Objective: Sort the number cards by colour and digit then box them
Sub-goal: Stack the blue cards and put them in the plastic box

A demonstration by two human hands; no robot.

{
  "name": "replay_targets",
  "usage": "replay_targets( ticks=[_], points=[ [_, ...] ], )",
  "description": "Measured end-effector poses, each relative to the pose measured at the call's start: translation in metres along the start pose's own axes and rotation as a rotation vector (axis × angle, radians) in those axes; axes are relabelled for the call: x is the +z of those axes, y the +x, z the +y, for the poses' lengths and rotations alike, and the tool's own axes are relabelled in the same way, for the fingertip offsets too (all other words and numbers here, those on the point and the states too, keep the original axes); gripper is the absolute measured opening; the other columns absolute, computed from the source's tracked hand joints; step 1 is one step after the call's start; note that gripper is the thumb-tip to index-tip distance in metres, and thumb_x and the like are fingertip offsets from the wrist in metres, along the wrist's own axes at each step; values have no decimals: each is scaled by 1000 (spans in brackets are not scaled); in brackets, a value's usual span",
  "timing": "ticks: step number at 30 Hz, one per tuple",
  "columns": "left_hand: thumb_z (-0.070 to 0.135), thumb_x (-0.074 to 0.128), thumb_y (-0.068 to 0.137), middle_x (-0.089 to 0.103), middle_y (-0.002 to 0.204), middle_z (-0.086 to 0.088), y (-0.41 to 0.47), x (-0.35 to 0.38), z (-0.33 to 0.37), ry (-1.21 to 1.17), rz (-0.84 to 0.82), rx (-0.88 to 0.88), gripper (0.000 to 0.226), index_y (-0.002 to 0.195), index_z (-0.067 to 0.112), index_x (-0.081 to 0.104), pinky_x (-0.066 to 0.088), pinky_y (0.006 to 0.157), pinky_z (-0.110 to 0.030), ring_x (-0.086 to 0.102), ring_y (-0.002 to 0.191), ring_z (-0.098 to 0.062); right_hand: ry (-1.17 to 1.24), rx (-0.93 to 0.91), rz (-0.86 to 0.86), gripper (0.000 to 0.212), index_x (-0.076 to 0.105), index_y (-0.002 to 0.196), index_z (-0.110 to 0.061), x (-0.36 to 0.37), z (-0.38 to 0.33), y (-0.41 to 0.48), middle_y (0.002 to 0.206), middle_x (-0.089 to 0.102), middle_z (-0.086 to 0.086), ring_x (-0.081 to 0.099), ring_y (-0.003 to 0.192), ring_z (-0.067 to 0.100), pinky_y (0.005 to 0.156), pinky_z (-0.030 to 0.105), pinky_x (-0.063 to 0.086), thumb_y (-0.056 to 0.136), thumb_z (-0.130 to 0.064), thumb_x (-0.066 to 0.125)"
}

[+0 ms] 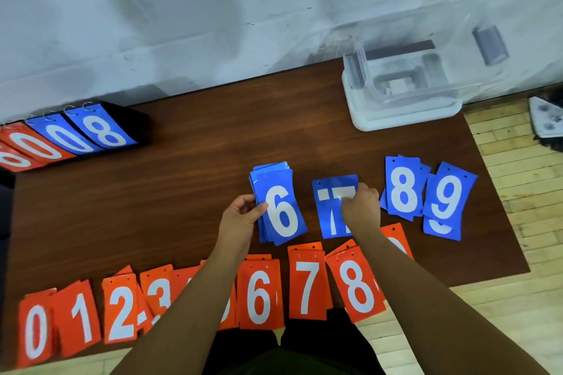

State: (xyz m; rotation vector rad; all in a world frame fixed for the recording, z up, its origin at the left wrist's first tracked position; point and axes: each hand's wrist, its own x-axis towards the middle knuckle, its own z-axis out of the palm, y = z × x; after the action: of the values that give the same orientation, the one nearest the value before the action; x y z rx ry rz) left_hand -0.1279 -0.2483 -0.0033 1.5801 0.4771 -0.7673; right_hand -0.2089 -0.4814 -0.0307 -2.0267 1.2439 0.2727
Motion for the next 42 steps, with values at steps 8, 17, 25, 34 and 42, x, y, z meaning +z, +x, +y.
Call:
replay_targets(
  ticks=[8,17,25,34,42],
  points=[
    [22,78,82,76,99,4,7,-4,1,52,68,23,22,101,22,67,62,77,-40,74,93,-17,733,54,-248,28,60,108,-28,-25,-29,-13,105,69,-9,68,94,10,70,31,58,84,-30,74],
    [22,82,74,73,113,-10,-2,30,11,-138,-297,-4,25,98,23,75,59,73,-33,71,102,-27,399,-160,-276,47,50,126,-19,-3,-41,-37,121,56,-1,57,102,11,79,28,52,87,-40,68],
    [30,82,72,73,111,-3,-4,50,15,-11,-294,47,26,97,28,73,58,83,-41,70,107,-24,401,-108,-218,50,46,136,-23,-20,-18,-30,119,53,-12,54,102,3,78,21,48,94,-49,53],
    [14,77,81,75,108,-2,-6,54,13,-120,-110,32,24,103,19,70,59,80,-41,72,102,-21,-380,-187,50,46,49,135,-5,-45,59,14,151,35,10,32,139,26,110,41,37,99,-34,47],
    [14,74,84,75,108,0,-9,59,9,-115,-103,16,27,109,19,67,60,77,-39,72,102,-19,-342,-340,183,46,53,131,-10,-32,42,8,145,40,11,34,137,27,112,41,32,91,-31,60]
  ],
)
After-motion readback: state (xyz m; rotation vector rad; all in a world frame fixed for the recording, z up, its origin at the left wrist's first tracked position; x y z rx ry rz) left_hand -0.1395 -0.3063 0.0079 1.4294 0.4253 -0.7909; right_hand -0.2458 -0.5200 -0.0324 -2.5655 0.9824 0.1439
